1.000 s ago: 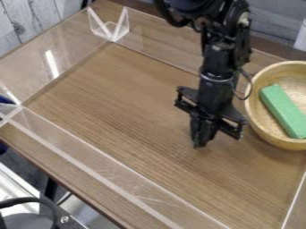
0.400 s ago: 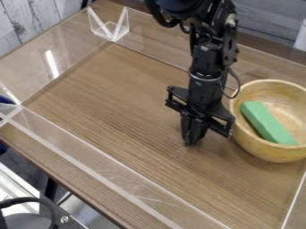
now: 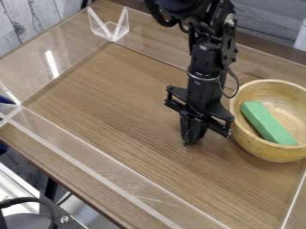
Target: Remove the green block from inside the brown bowl and put it on the table
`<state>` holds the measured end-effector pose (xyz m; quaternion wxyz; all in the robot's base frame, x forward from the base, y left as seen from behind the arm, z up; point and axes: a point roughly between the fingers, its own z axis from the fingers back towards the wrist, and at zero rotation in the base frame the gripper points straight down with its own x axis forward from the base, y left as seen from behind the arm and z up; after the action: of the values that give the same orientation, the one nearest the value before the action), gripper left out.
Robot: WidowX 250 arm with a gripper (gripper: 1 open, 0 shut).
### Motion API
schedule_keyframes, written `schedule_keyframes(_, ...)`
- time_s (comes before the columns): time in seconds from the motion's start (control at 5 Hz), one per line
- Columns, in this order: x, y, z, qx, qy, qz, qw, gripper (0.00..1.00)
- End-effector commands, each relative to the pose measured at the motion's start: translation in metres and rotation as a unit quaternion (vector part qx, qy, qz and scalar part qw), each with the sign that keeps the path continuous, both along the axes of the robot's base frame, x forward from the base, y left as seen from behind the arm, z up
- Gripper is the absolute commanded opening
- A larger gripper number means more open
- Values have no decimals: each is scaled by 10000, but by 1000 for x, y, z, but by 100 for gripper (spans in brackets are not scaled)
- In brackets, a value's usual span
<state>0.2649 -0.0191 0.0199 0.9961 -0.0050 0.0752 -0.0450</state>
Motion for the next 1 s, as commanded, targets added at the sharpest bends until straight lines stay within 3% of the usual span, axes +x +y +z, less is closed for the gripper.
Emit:
schedule_keyframes(0.0, 6, 8, 6, 40, -101, 80, 9999, 0)
schedule_keyframes(0.8, 4, 15, 5, 117, 89, 106, 9998, 0)
